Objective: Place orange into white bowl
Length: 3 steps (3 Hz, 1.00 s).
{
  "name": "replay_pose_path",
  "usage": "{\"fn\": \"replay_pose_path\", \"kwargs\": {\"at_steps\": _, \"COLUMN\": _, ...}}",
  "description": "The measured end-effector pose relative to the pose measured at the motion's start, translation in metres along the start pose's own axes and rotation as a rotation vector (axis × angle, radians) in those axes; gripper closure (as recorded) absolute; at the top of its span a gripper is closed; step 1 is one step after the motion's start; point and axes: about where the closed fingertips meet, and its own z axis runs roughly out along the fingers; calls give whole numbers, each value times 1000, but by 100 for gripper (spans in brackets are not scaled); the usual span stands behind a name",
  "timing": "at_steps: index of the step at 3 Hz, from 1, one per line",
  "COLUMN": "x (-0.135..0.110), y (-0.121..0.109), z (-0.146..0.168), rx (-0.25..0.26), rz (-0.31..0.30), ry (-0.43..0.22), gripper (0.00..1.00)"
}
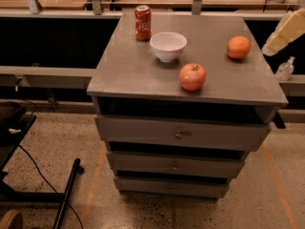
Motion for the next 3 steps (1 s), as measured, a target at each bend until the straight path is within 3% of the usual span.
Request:
{"fn": "replay_pose_path", "kwargs": {"at_steps": 1, "x": -1, "y": -14, "z": 25, "rx": 1, "rz": 51, "ry": -25, "gripper": 0}}
{"fn": "replay_pose_path", "kwargs": {"at_steps": 2, "x": 2, "y": -34, "z": 62, "rx": 38, "rz": 159, "ry": -75, "gripper": 0}}
{"fn": "replay_pose_path", "kwargs": {"at_steps": 3, "x": 6, "y": -63, "z": 94, "rx": 120, "rz": 298, "ry": -138, "gripper": 0}}
